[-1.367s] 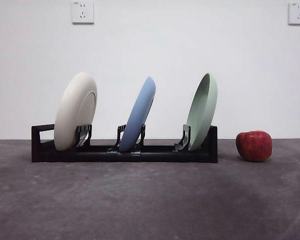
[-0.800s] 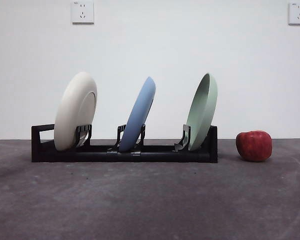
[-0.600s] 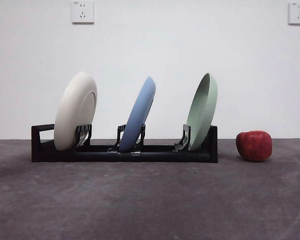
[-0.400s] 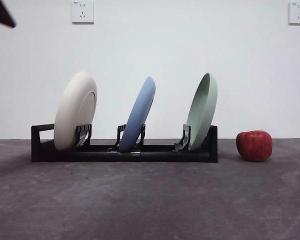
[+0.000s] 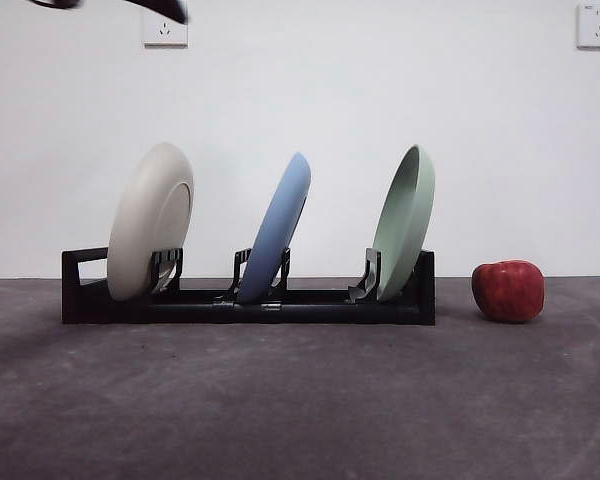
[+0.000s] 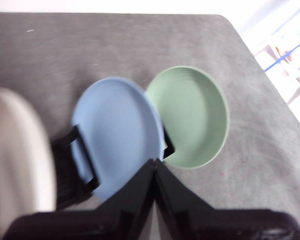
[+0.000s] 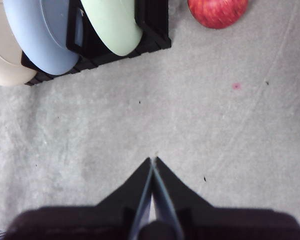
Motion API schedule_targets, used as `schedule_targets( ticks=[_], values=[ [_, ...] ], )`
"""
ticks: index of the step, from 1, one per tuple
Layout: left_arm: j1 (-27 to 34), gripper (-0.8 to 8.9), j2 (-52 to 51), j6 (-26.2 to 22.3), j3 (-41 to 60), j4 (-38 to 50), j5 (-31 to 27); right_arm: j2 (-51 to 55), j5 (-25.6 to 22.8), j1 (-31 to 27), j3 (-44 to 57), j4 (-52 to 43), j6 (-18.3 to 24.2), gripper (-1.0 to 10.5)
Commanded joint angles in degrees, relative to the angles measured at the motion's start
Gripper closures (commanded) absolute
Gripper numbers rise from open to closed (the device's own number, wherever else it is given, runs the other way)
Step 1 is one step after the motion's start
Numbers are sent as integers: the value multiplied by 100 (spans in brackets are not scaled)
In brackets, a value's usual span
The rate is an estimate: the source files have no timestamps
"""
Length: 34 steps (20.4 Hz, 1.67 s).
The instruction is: Take the blue plate from the plate rack,put the plate on the table,take the apple from the table,put the apple in the plate
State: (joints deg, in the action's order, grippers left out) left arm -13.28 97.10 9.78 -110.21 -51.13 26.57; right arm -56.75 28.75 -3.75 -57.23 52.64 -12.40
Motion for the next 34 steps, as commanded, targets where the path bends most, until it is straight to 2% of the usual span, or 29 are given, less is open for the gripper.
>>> schedule_targets(
  ticks=[1,2,4,6,7,8,13,19,22,27,31,32,34],
  values=[
    [-280,813,664,-94,-688,-188,35,-4,20,4,-31,-28,61,940],
    [-358,802,870,-42,-881,-203,44,-4,20,4,-31,-28,59,940],
    [-518,697,1263,70,-1156,-192,46,-4,17,4,-31,-22,59,940],
    [-625,662,1585,184,-1287,-190,42,-4,17,4,-31,-24,59,940],
    [-664,539,1729,323,-1298,-138,46,-4,17,4,-31,-24,55,940],
    [-699,464,1829,369,-1298,-42,44,-4,17,4,-31,-22,52,940],
    [-804,463,2212,697,-1298,404,42,-4,11,4,-31,76,39,940],
    [-1012,463,2413,721,-1298,723,-192,-4,-140,4,-31,243,46,940],
    [-1134,463,2459,719,-1298,702,-667,-4,-184,4,-31,328,55,940],
    [-1167,463,2533,719,-1298,693,-966,-4,-284,4,-31,463,63,940],
    [-1169,465,2728,787,-1298,647,-966,-4,-286,4,-31,608,160,940],
    [-1180,491,2765,785,-1298,636,-933,-4,-286,4,-31,621,181,940],
    [-1226,618,2830,780,-1298,634,-876,-2,-286,4,-28,643,197,940]
  ],
)
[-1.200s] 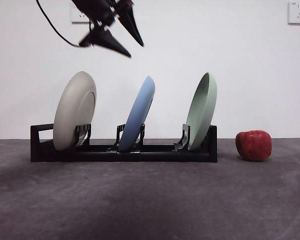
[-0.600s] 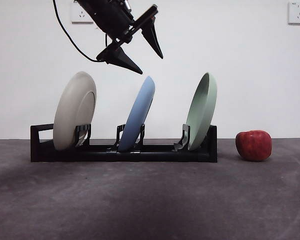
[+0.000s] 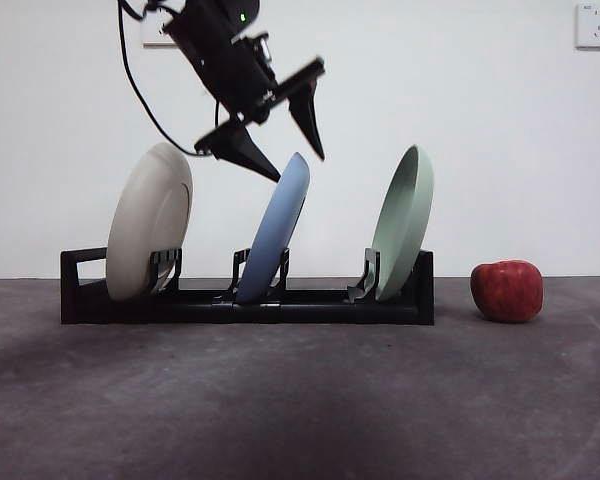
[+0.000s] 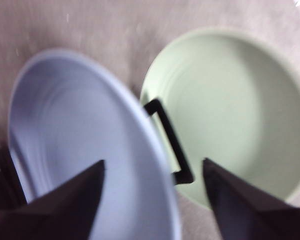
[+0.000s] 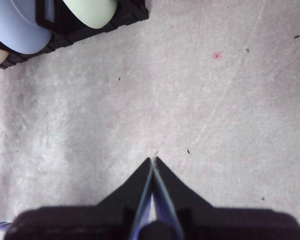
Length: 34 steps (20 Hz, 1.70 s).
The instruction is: Take the blue plate from the plate rack,put the plate on the table,take the apple from the table,put the apple in the plate
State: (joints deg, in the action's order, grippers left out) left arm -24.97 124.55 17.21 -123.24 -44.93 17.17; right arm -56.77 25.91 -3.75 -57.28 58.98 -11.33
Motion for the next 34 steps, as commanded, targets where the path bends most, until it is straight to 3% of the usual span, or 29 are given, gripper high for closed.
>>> schedule_targets(
  ticks=[1,9,12,19,27,31,34],
  values=[
    [-63,653,87,35,4,15,79,0,-26,4,-24,26,90,940],
    [-79,707,85,44,4,-136,79,0,-87,4,-24,162,105,940],
    [-79,796,81,46,2,-221,81,0,-87,4,-24,162,107,940],
    [-81,796,55,81,-234,-514,129,0,-87,4,-24,155,111,940],
    [-94,796,46,52,-2245,-2006,131,0,-87,4,-24,153,131,940],
    [-234,796,46,-435,-3412,-3064,214,0,-87,4,-24,151,149,940],
    [-514,797,-195,-538,-3526,-3067,420,0,-181,4,-24,162,240,940]
  ],
)
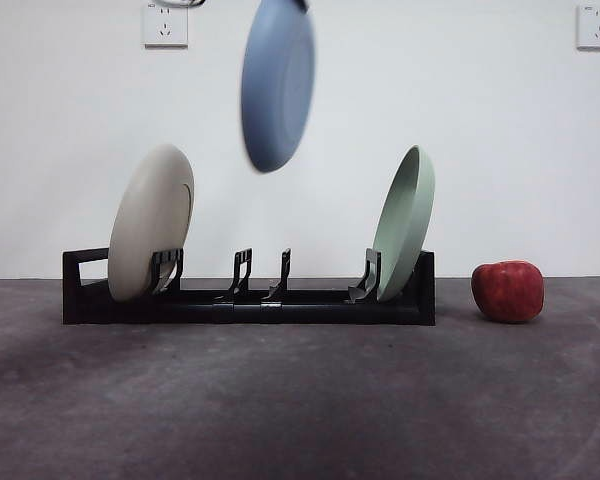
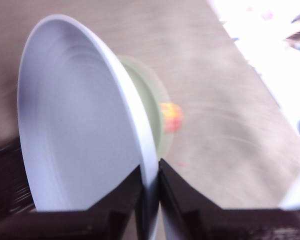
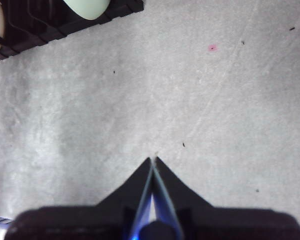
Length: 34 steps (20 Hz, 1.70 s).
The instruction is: Take the blue plate from the plate rack,put the plate on the table,take the apple from the table,put the apple in the plate
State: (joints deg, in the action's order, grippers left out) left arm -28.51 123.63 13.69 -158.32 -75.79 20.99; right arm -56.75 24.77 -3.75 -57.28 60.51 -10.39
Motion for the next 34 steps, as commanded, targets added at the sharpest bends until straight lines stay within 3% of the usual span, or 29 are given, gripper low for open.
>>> schedule_targets(
  ticks=[1,4,7,11,13,16,20,27,34],
  values=[
    [-310,797,-164,-210,-17,17,42,-2,-151,4,-22,31,162,940],
    [-844,822,-350,-699,13,-17,-133,-2,-431,4,-22,201,164,940],
    [-1412,822,-728,-1014,391,-33,-1191,-2,-531,4,-20,400,267,940],
    [-1998,822,-1945,-1165,2463,-31,-2522,-2,-533,4,-20,409,310,940],
    [-2264,822,-2618,-901,3823,-28,-2946,-2,-533,4,-20,374,308,940],
    [-2756,822,-3241,-280,5519,-28,-4258,-2,-533,4,-20,271,291,940],
    [-3445,822,-3394,380,6933,72,-5200,-2,-531,4,-20,234,289,940],
    [-4323,822,-3180,232,8874,2629,-5243,-2,-531,4,-20,254,289,940],
    [-4380,822,-2041,-588,9123,3202,-5088,-2,-531,4,-20,223,291,940]
  ],
)
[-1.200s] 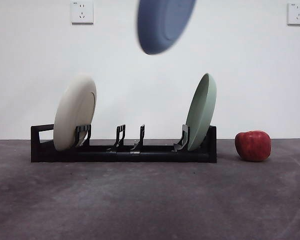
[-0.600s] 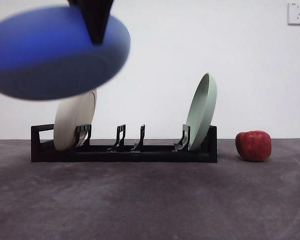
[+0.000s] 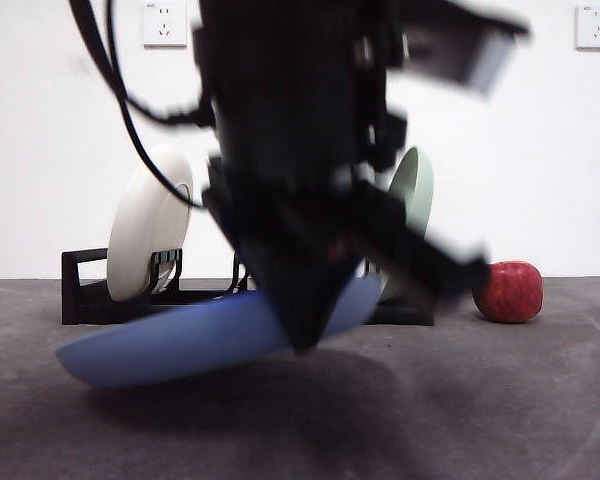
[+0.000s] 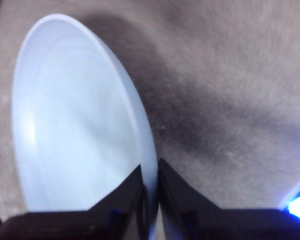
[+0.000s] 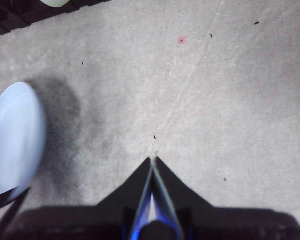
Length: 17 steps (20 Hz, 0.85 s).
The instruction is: Take the blue plate from the plate rack,put the plate on the table,take the apple from the table,put the apple in the plate
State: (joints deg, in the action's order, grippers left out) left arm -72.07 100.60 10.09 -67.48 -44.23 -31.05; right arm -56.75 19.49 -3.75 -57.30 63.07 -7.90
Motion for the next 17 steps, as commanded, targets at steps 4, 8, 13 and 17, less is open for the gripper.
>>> schedule_targets(
  ticks=[4,8,13,17],
  values=[
    [-24,817,592,-275,39,11,717,-2,-2,4,-17,-35,44,940],
    [7,814,566,-258,22,13,859,-2,-2,4,-17,-74,44,940],
    [26,799,564,-258,22,-138,857,-2,-2,4,-17,-77,37,940],
    [24,551,520,-254,22,-155,855,-2,0,4,-17,-68,39,939]
  ],
)
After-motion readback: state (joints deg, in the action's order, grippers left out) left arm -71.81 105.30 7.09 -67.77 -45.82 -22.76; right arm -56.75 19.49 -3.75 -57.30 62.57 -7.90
